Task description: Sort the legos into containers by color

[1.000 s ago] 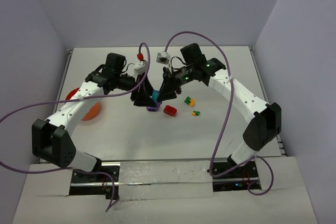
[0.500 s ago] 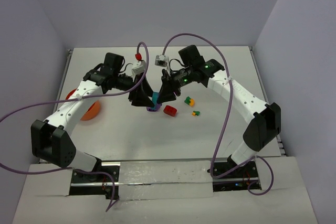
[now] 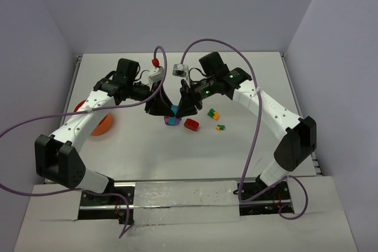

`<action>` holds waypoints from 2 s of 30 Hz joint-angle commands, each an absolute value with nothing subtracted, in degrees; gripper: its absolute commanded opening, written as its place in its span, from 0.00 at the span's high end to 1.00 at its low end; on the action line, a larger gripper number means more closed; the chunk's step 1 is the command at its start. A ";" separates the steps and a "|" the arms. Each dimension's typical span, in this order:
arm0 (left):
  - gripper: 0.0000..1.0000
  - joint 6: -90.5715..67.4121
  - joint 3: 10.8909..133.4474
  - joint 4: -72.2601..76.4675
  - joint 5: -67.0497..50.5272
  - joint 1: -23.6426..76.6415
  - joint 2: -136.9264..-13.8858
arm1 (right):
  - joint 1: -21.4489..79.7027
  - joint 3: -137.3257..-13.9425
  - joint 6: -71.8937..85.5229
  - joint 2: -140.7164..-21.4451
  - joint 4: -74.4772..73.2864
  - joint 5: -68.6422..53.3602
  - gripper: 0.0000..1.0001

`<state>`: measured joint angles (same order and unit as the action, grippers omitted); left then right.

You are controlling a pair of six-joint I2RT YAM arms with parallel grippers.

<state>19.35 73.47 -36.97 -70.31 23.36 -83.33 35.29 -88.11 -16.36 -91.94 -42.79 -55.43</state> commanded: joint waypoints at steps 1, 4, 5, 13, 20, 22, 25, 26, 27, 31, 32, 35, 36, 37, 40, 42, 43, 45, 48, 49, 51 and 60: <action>1.00 20.21 74.30 -38.33 -71.35 20.85 -82.90 | 35.52 -87.08 -17.13 -88.55 -42.45 -52.49 1.00; 1.00 20.88 73.74 -39.45 -70.70 15.52 -81.77 | 35.03 -85.76 -17.23 -87.70 -42.50 -51.23 1.00; 1.00 21.53 73.68 -39.89 -69.89 13.29 -81.32 | 34.58 -85.35 -17.26 -87.50 -42.57 -51.12 1.00; 1.00 31.55 73.07 -48.35 -65.98 -2.43 -77.04 | 31.41 -83.28 -18.59 -86.33 -43.81 -50.48 1.00; 1.00 23.20 65.78 -38.21 -59.28 -21.66 -67.10 | 31.03 -84.10 -17.02 -87.78 -42.00 -46.95 1.00; 1.00 19.08 62.03 -33.22 -55.46 -27.25 -63.85 | 31.03 -84.82 -16.06 -88.92 -41.42 -46.49 1.00; 1.00 14.37 57.48 -25.38 -47.43 -30.81 -57.78 | 31.01 -85.78 -15.17 -90.14 -40.58 -46.04 1.00; 1.00 13.42 56.24 -23.39 -44.69 -31.16 -56.74 | 30.95 -85.82 -14.93 -90.48 -40.41 -45.96 1.00; 1.00 13.15 54.62 -21.16 -41.91 -31.57 -55.58 | 31.09 -86.16 -14.79 -90.82 -40.28 -45.89 1.00; 1.00 13.01 52.38 -18.46 -37.53 -31.62 -56.10 | 31.03 -86.91 -14.61 -91.86 -40.17 -45.73 1.00; 1.00 12.76 52.28 -17.92 -36.29 -31.64 -56.78 | 31.03 -87.15 -14.48 -92.07 -40.17 -45.49 1.00; 1.00 12.73 51.58 -16.07 -34.82 -31.64 -58.46 | 31.03 -88.25 -14.15 -92.91 -40.35 -44.64 1.00; 1.00 12.49 51.22 -15.46 -35.18 -31.64 -58.95 | 31.03 -88.62 -14.03 -93.21 -40.59 -44.34 1.00; 1.00 12.15 51.03 -14.84 -35.45 -31.64 -59.51 | 31.07 -88.85 -13.89 -93.42 -40.73 -44.01 1.00; 1.00 11.59 50.98 -13.77 -36.63 -31.69 -61.36 | 31.06 -88.61 -13.52 -93.36 -40.31 -43.68 1.00; 1.00 11.78 51.24 -13.72 -37.09 -31.73 -62.90 | 31.03 -88.07 -13.27 -93.25 -39.48 -43.77 1.00; 1.00 11.72 51.30 -13.42 -36.97 -31.67 -63.16 | 31.08 -87.89 -13.33 -93.31 -39.52 -43.83 1.00; 1.00 11.57 51.21 -12.95 -36.67 -31.68 -63.97 | 31.11 -87.80 -13.61 -93.68 -39.80 -43.86 1.00; 0.97 11.17 50.48 -11.64 -35.97 -31.64 -64.51 | 31.03 -87.80 -14.06 -93.87 -39.99 -44.20 1.00; 0.96 11.16 50.17 -11.32 -35.78 -31.70 -64.68 | 31.08 -87.86 -14.06 -93.98 -39.99 -44.26 1.00; 0.95 11.51 49.55 -11.16 -35.50 -31.64 -65.14 | 31.11 -87.89 -14.05 -94.13 -39.90 -44.21 1.00; 0.91 11.87 46.74 -8.75 -35.32 -31.64 -66.85 | 31.08 -87.89 -13.85 -94.52 -39.81 -44.26 1.00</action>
